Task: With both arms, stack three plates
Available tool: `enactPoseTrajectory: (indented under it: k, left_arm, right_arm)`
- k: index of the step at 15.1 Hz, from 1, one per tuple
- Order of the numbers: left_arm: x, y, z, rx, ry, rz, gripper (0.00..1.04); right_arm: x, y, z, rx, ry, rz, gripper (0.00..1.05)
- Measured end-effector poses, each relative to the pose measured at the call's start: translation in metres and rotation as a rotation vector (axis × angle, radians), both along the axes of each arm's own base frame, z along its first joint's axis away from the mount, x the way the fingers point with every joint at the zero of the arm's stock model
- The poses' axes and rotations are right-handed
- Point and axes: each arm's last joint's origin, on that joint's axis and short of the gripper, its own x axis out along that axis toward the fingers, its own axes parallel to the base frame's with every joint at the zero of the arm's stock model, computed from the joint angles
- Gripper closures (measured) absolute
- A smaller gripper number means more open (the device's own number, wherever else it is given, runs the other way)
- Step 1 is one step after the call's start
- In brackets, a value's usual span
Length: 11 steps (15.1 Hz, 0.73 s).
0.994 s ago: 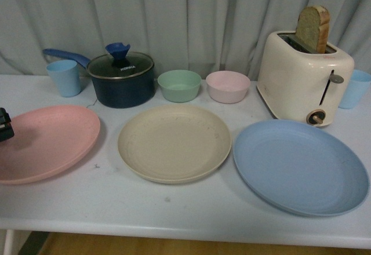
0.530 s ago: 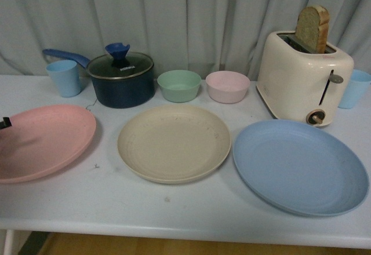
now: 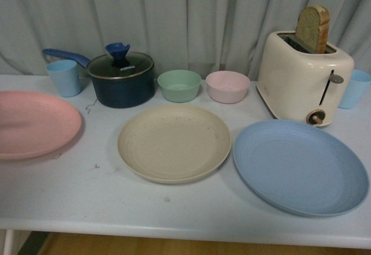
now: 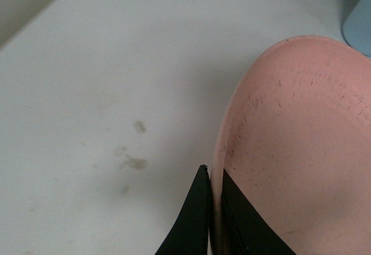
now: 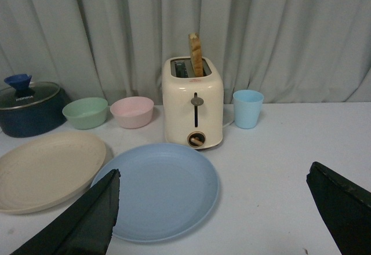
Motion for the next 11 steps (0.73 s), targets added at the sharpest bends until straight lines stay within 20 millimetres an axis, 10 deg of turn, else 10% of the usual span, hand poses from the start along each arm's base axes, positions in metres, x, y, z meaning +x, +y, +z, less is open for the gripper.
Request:
enactPoseTrajectory:
  k: [3, 6, 8, 10, 11]
  left_arm:
    - [-0.021, 0.002, 0.047, 0.042, -0.064, -0.041, 1.02]
    - [-0.036, -0.054, 0.073, 0.048, -0.138, -0.230, 1.02]
    - [-0.035, -0.100, 0.061, 0.033, -0.131, -0.352, 1.02]
    - [-0.004, -0.205, -0.001, -0.099, -0.084, -0.488, 1.02]
    - [-0.001, -0.207, -0.007, -0.136, -0.079, -0.456, 1.02]
  right_arm:
    - [0.000, 0.000, 0.000, 0.000, 0.000, 0.000, 0.06]
    - [0.000, 0.000, 0.000, 0.000, 0.000, 0.000, 0.06]
    - [0.000, 0.000, 0.000, 0.000, 0.000, 0.000, 0.06]
    - [0.000, 0.000, 0.000, 0.000, 0.000, 0.000, 0.06]
    - [0.000, 0.000, 0.000, 0.000, 0.000, 0.000, 0.06]
